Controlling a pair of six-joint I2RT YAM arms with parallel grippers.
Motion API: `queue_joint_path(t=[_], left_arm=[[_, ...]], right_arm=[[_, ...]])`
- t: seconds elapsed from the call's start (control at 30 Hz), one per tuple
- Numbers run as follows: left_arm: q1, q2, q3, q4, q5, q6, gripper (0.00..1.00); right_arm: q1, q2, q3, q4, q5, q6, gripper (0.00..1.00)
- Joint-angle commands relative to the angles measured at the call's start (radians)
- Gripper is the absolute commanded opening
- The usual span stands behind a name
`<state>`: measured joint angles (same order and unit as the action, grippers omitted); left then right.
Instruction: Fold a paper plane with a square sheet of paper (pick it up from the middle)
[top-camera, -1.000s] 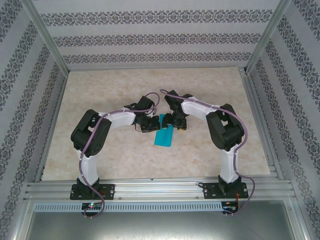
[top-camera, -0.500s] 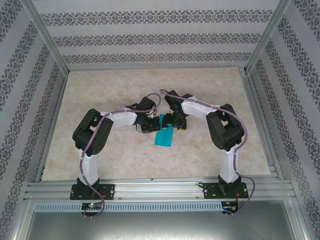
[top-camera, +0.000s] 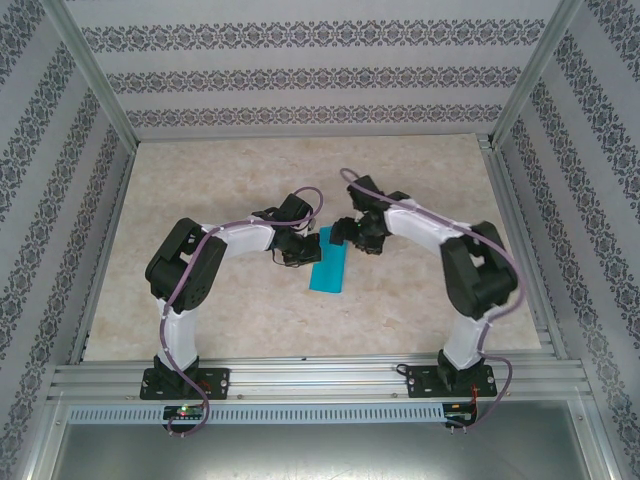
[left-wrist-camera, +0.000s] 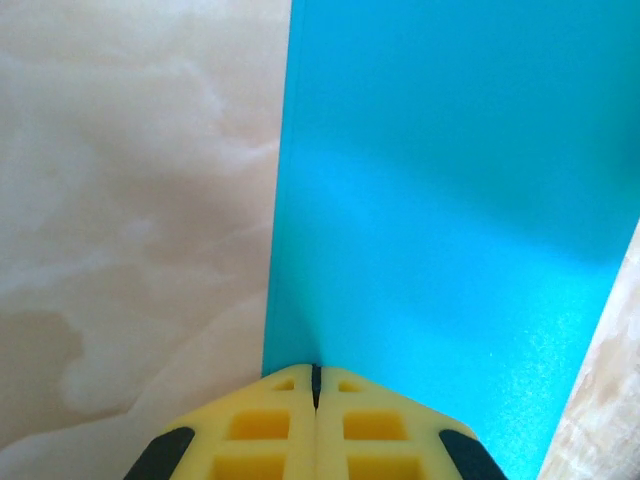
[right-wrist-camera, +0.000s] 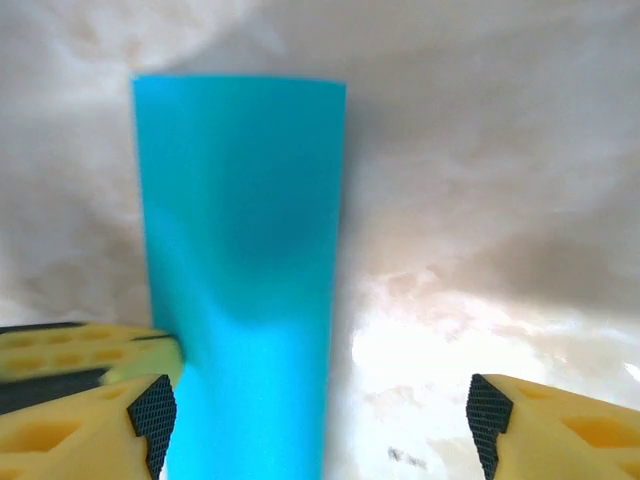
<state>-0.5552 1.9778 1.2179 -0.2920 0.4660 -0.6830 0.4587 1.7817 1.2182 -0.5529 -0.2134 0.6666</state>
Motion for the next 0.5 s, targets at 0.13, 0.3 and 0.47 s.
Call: queue_joint_path(t=[0.13, 0.3, 0.47], left_arm=[[-0.018, 0.041, -0.021, -0.073, -0.045, 0.032, 0.00], [-0.018, 0.043, -0.017, -0.082, -0.044, 0.036, 0.00], [-0.018, 0.046, -0.015, -0.086, -0.042, 0.042, 0.00]], right_arm=[[-0.029, -0.145, -0.233, 0.454, -0.299, 0.145, 0.35], [0.008, -0.090, -0.272, 0.541, -0.364, 0.176, 0.09], [0.018, -0.066, -0.301, 0.544, -0.360, 0.163, 0.05]])
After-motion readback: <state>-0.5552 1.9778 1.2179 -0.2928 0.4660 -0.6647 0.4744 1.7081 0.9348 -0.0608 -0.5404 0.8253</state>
